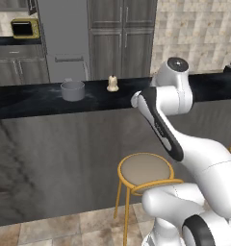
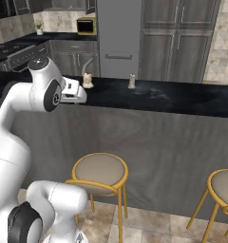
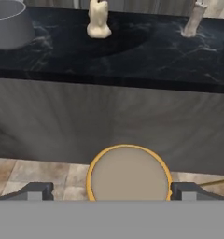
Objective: Pick the candle and candle from the dining table and place them in the open cabinet. Close the cabinet after placing the objects.
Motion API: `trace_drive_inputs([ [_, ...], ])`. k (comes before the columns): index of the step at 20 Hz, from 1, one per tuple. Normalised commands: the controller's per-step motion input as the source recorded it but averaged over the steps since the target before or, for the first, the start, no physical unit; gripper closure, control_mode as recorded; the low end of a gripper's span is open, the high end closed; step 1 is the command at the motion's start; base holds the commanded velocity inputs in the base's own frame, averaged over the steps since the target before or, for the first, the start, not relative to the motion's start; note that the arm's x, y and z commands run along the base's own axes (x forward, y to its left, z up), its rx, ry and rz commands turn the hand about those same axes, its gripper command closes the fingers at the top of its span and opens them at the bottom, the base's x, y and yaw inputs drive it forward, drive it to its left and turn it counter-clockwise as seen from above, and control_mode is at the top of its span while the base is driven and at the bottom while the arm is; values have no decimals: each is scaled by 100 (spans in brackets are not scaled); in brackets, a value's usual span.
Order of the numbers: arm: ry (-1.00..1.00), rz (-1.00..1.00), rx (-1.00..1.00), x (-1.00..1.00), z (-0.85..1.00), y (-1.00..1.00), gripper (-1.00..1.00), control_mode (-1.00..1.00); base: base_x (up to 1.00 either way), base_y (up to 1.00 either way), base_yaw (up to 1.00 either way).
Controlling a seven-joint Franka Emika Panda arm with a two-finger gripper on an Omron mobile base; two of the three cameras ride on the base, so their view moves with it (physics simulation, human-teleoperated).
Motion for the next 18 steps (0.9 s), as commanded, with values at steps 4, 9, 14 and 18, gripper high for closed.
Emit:
trace_drive_inputs([
  [4, 0, 0, 0, 24, 1, 0, -100, -100, 0, 0, 0],
  [9, 0, 0, 0, 24, 0, 0, -100, -100, 0, 0, 0],
  [14, 0, 0, 0, 12, 6, 0, -100, -100, 0, 0, 0],
  [18, 0, 0, 0, 13, 10, 0, -100, -100, 0, 0, 0],
])
